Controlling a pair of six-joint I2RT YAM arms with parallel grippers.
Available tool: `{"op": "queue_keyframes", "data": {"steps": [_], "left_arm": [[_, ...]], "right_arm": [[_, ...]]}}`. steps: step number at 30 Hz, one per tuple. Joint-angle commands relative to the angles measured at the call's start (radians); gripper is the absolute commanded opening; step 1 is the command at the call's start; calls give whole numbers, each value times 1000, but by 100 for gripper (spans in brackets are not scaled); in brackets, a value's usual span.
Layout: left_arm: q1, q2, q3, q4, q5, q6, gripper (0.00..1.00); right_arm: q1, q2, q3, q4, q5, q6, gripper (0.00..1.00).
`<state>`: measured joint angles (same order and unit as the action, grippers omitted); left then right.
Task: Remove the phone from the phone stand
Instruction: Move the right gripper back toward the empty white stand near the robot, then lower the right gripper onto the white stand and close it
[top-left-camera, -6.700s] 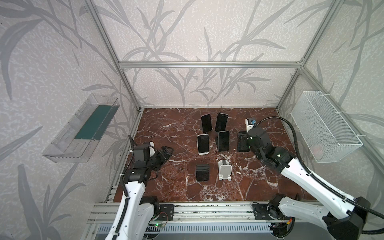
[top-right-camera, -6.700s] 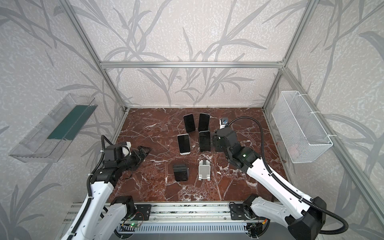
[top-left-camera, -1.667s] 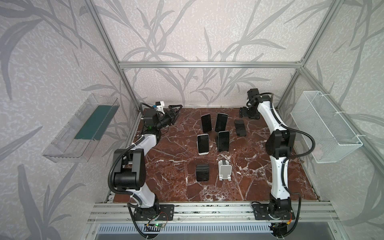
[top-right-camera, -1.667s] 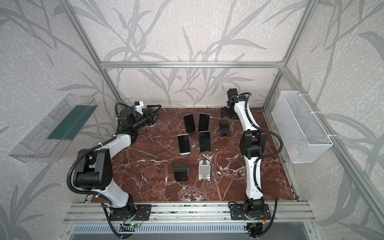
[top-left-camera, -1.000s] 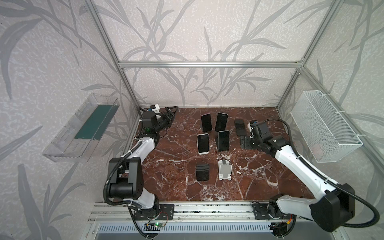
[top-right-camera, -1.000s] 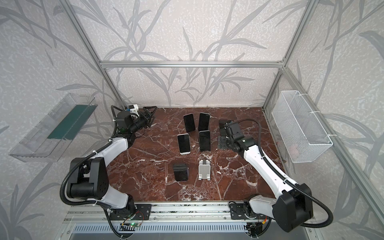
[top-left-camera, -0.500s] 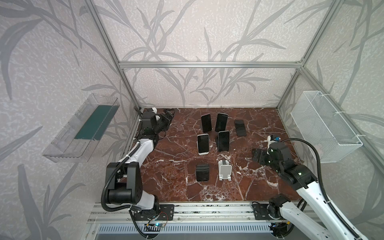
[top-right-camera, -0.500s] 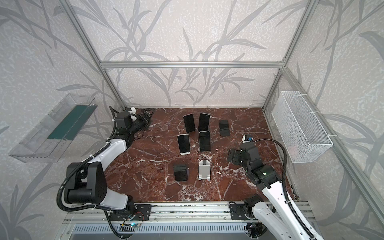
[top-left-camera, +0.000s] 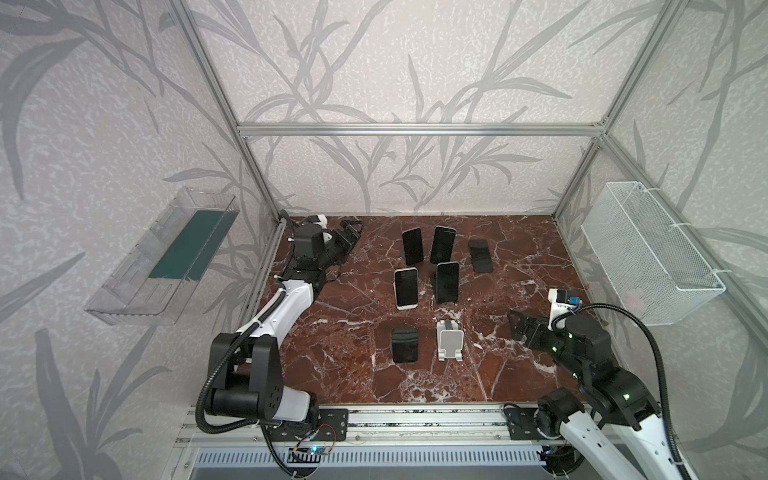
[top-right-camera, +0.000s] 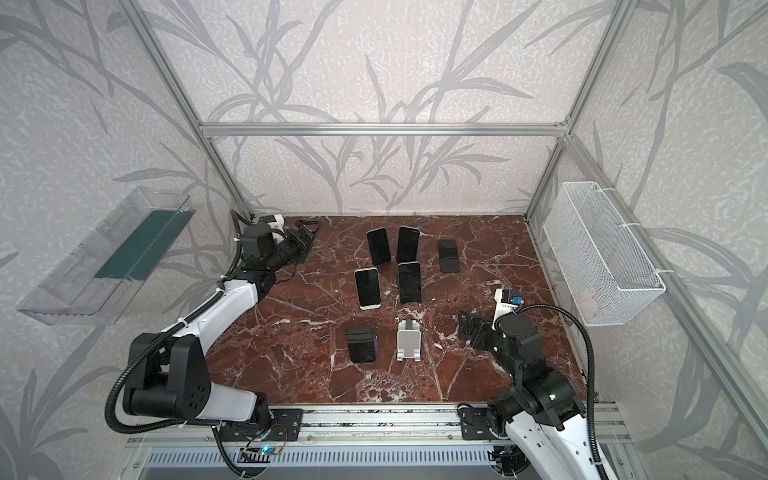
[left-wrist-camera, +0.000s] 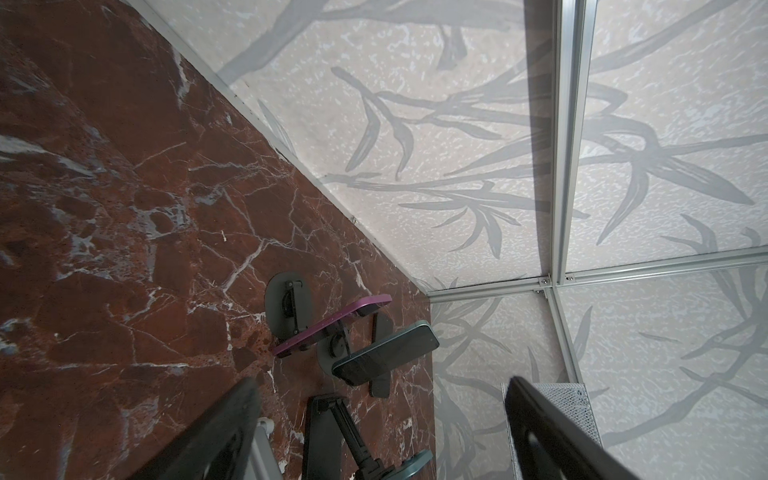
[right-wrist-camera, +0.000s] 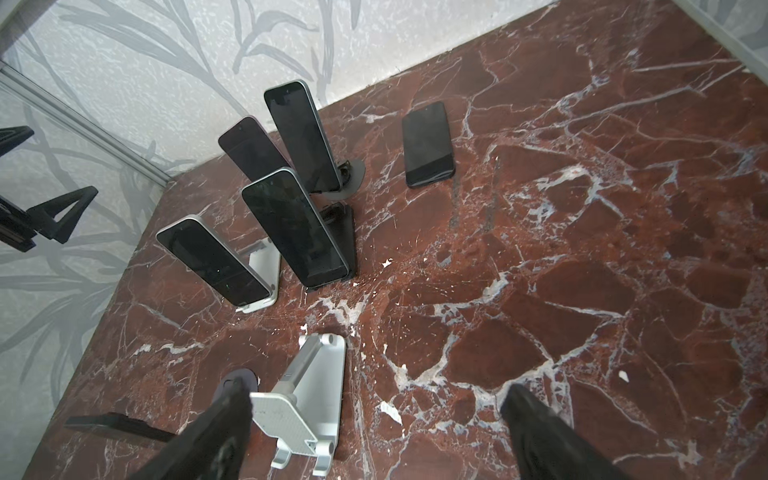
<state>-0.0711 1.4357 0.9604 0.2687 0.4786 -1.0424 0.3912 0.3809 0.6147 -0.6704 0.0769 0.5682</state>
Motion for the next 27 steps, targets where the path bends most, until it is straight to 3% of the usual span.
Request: {"op": "queue_keyframes", "data": {"steps": [1, 6, 12, 14, 18, 27], "left_arm": [[-5, -32, 31, 3, 7, 15, 92], [-22, -17, 41, -45, -17, 59, 92], [-27, -1, 52, -41, 10, 54, 92], [-28, 0, 51, -52, -3, 64, 92], [-28, 9, 49, -57, -9, 66, 92], [-36, 16, 46, -66, -21, 79, 92]], "right_arm": [[23, -13, -30, 18, -8, 62, 93], [131, 39, -46, 80, 26, 127, 93], [411, 240, 16, 137, 265, 105, 93], [520, 312, 35, 142, 381, 137, 94], [677, 463, 44, 198, 502, 227, 100], [726, 767, 63, 371, 512, 367, 99]]}}
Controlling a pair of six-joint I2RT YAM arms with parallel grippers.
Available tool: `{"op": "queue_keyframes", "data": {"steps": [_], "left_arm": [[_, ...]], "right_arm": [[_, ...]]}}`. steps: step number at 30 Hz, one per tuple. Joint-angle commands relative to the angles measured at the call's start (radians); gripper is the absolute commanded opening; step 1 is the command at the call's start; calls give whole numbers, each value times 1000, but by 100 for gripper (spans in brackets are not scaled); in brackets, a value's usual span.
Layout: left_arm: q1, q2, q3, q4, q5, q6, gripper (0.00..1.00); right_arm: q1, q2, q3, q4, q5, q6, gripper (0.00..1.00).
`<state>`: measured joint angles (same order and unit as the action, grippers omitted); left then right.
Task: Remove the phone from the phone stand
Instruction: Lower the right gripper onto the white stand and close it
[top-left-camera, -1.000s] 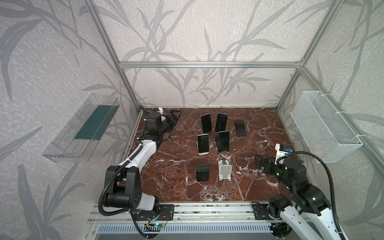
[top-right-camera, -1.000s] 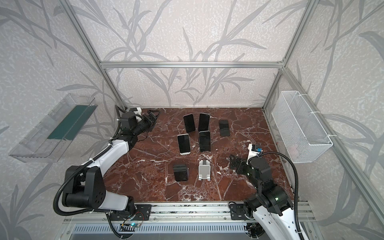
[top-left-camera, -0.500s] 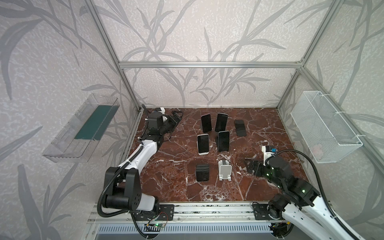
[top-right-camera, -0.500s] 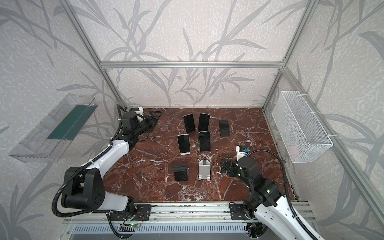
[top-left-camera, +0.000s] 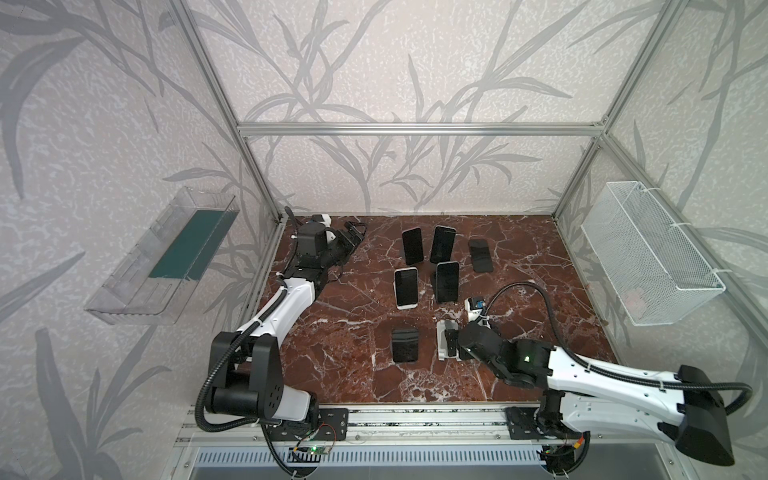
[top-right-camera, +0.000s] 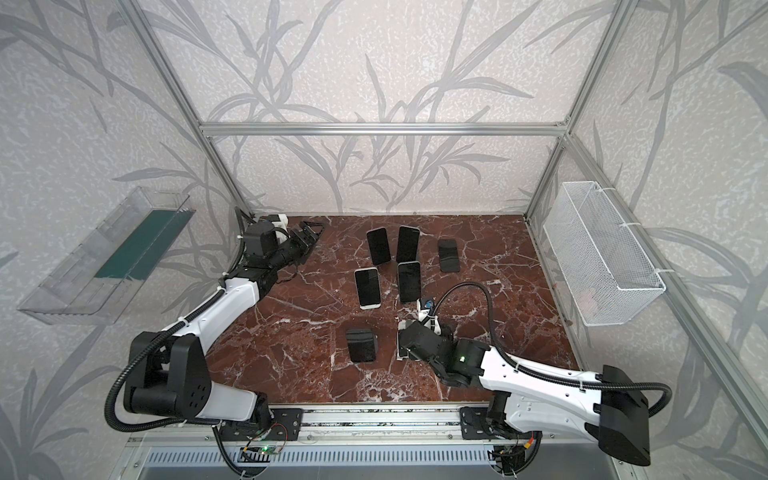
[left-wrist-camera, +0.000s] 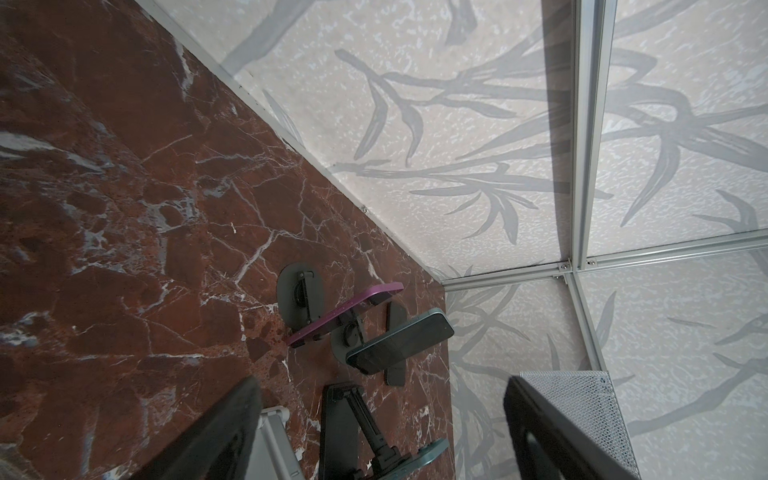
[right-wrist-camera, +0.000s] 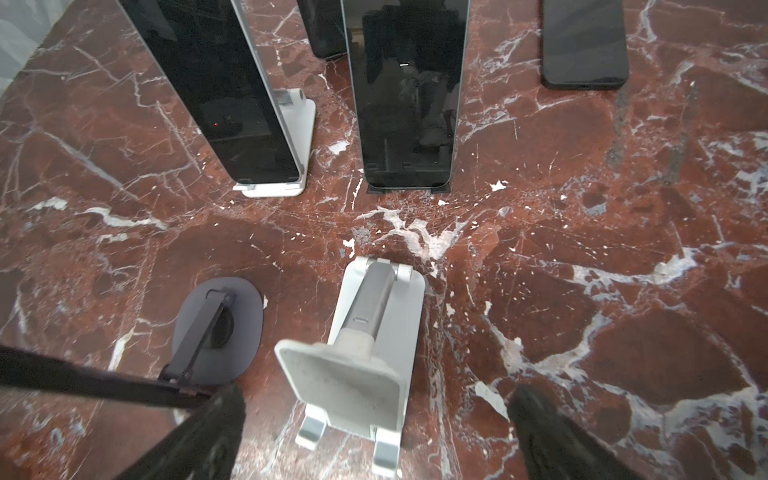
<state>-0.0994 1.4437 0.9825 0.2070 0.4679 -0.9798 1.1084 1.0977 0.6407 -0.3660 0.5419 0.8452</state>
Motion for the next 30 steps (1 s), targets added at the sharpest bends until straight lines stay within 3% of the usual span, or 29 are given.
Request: {"op": "queue_keyframes", "data": {"steps": [1, 10, 16, 30], "left_arm": [[-8, 10, 24, -5, -11, 15, 91], [-10, 22, 25, -7, -11, 13, 92], [-9, 21, 22, -4, -14, 16, 92], [-5, 22, 25, -4, -8, 19, 91]], "right_arm": [[9, 73, 45, 60, 46, 118, 99], [18, 211, 70, 90, 61, 166, 97], [34, 221, 29, 137, 106, 225, 87], [36, 289, 23, 96, 204, 239, 82]]}}
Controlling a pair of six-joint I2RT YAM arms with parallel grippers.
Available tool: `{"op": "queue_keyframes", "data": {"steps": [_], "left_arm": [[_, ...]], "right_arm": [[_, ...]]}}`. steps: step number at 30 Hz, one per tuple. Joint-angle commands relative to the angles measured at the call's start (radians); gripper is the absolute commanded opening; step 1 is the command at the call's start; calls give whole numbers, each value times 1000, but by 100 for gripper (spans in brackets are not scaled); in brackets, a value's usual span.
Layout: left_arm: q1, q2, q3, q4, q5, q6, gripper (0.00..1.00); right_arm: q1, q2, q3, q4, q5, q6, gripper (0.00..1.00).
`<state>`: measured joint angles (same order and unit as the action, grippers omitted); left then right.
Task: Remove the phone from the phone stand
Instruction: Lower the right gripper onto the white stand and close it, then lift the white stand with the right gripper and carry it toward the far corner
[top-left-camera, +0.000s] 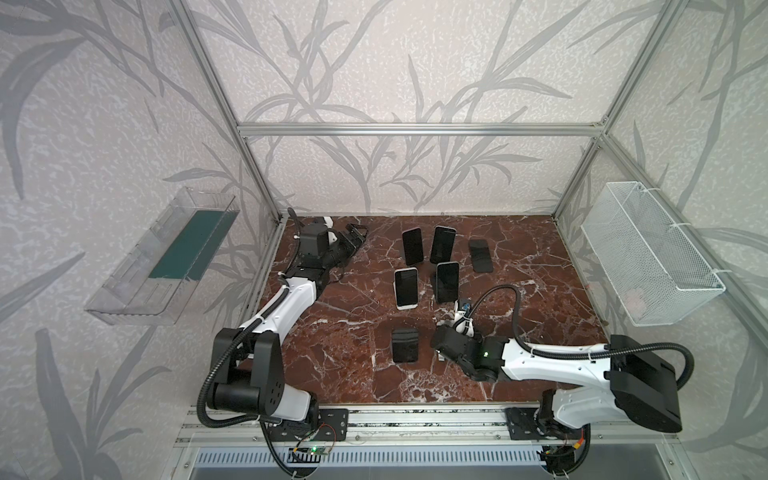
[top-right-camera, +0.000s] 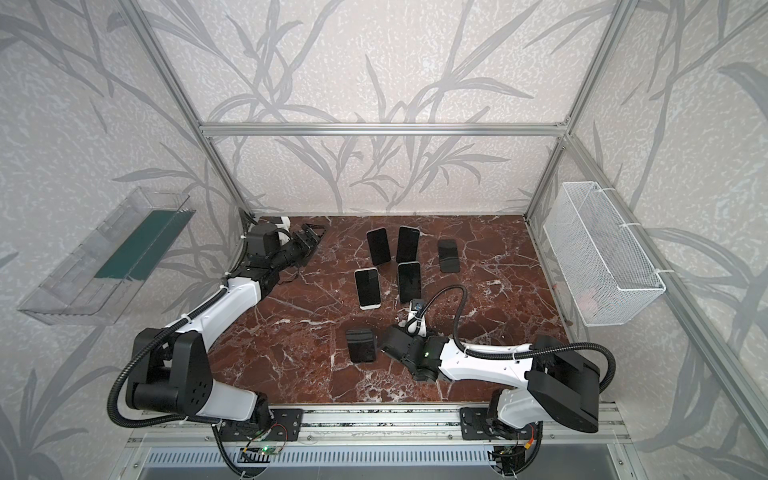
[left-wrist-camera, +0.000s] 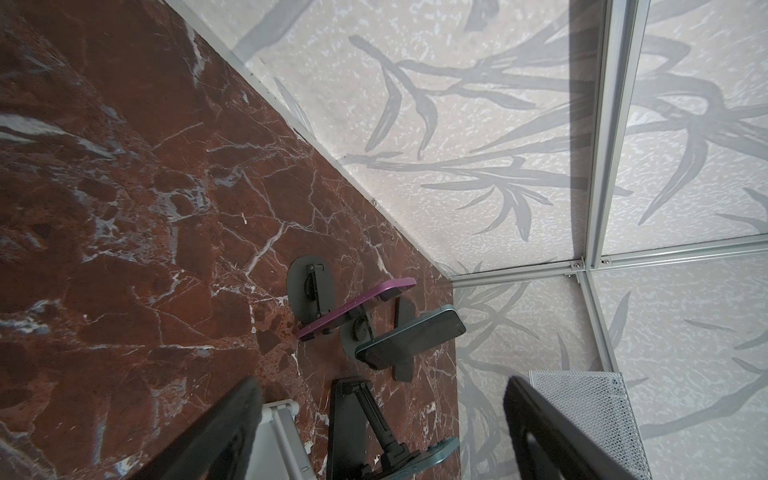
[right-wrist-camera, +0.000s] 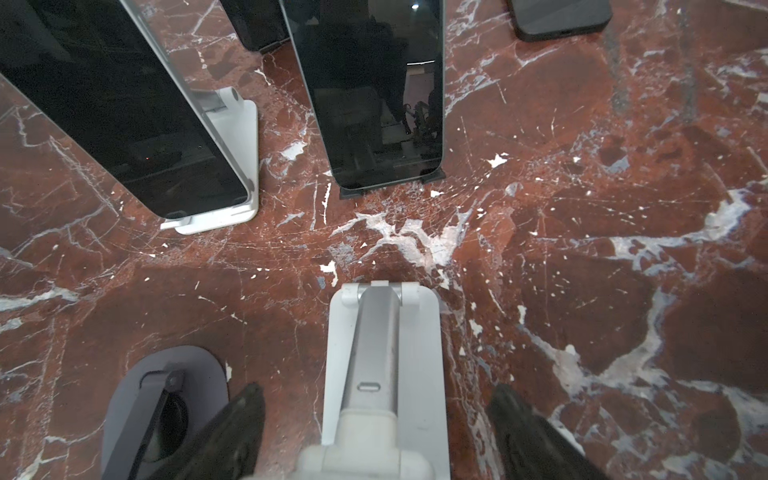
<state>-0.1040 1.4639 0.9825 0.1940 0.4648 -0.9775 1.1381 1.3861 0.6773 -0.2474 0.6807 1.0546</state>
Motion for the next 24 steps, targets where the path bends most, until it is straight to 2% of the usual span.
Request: {"op": "queue_keyframes", "data": {"steps": [1, 4, 9, 19, 24], "left_arm": [[0, 3, 24, 13, -2, 17, 92], [4, 10, 20, 38, 13, 1, 92], [19, 20, 11, 82, 36, -28, 91], [20, 26, 1, 97, 36, -37, 91], [8, 29, -1, 131, 61, -70, 91]], "right_arm": [[6, -6, -26, -9, 76, 30, 80], [7, -29, -63, 59, 75, -16, 74], [6, -52, -57, 75, 43, -91, 68], [5, -165, -82, 118, 75, -235, 62], [-33, -222, -85, 112, 80, -335, 61]]}}
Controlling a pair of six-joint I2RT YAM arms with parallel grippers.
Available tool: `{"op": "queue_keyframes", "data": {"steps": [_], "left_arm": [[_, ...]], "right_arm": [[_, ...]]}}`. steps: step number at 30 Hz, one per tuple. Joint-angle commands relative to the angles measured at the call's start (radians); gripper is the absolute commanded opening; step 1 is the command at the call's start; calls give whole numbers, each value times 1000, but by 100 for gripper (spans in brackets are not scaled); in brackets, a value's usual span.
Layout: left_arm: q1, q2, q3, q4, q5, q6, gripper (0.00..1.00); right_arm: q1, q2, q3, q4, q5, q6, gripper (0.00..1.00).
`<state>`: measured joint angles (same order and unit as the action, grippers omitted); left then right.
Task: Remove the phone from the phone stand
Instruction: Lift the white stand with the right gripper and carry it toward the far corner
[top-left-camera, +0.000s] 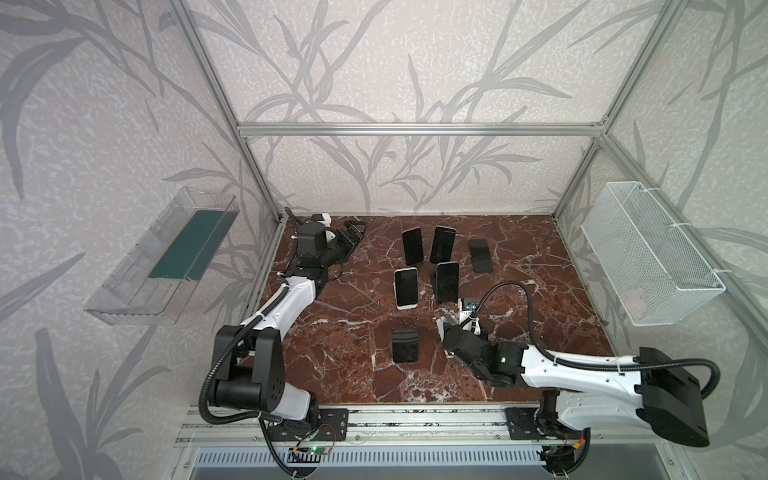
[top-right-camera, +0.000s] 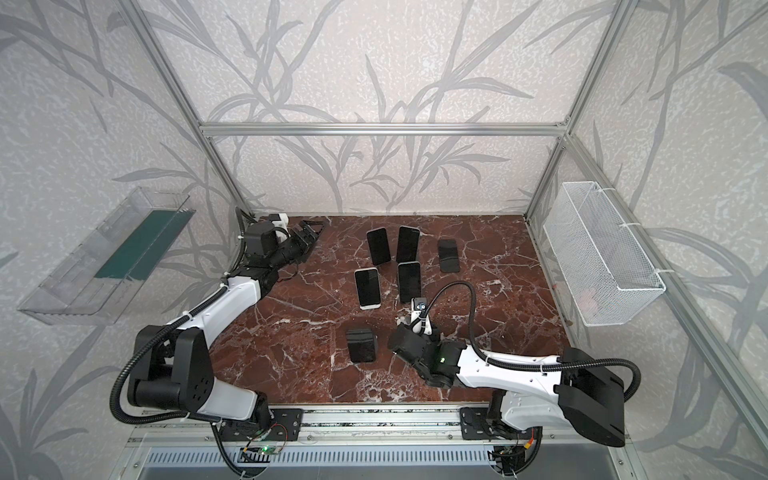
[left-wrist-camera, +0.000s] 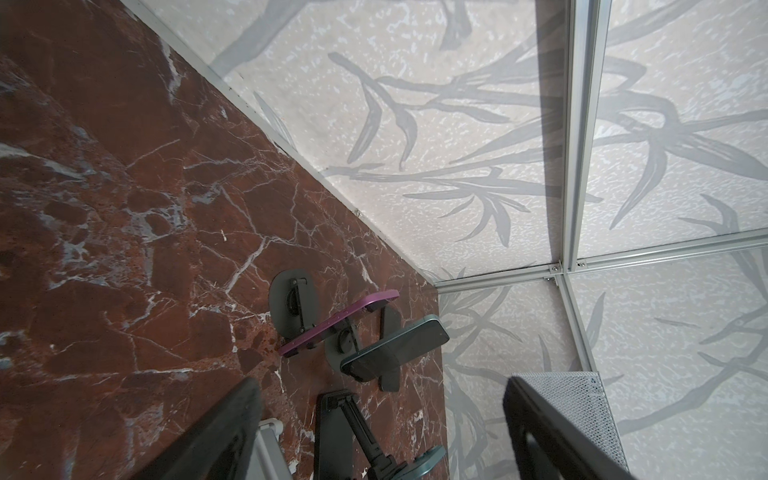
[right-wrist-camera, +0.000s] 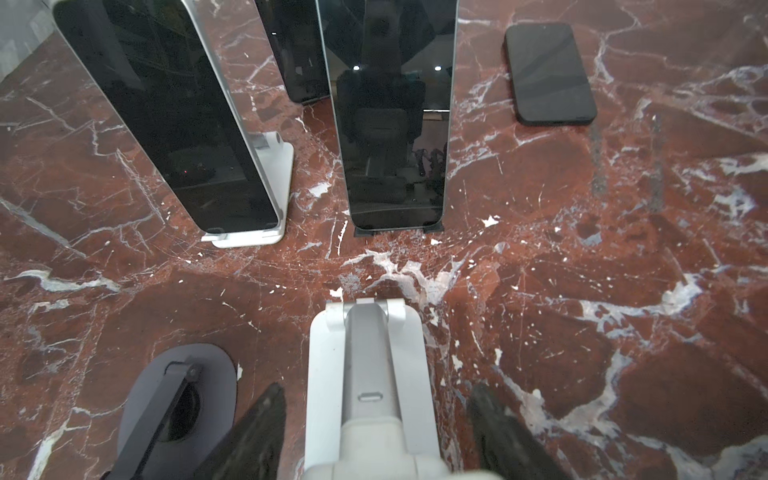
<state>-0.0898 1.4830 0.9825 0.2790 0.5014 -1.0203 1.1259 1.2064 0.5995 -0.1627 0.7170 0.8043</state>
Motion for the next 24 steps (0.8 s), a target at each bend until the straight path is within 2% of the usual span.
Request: {"op": "queue_keyframes", "data": {"steps": [1, 5, 14, 19, 24], "left_arm": [[-7, 11, -3, 51, 26, -30, 91], [-11, 11, -4, 53, 25, -34, 91], [-11, 13, -3, 57, 30, -39, 91], [-15, 9, -6, 60, 28, -41, 91], [-26, 8, -5, 53, 21, -31, 91]], "right_arm": [[-36, -59, -10, 43, 27, -119, 62], [-71, -115, 15, 66, -5, -251, 62], [-97, -248, 59, -52, -35, -319, 61], [-193, -320, 83, -87, -67, -388, 62], [-403, -318, 98, -14, -278, -469, 62]]}}
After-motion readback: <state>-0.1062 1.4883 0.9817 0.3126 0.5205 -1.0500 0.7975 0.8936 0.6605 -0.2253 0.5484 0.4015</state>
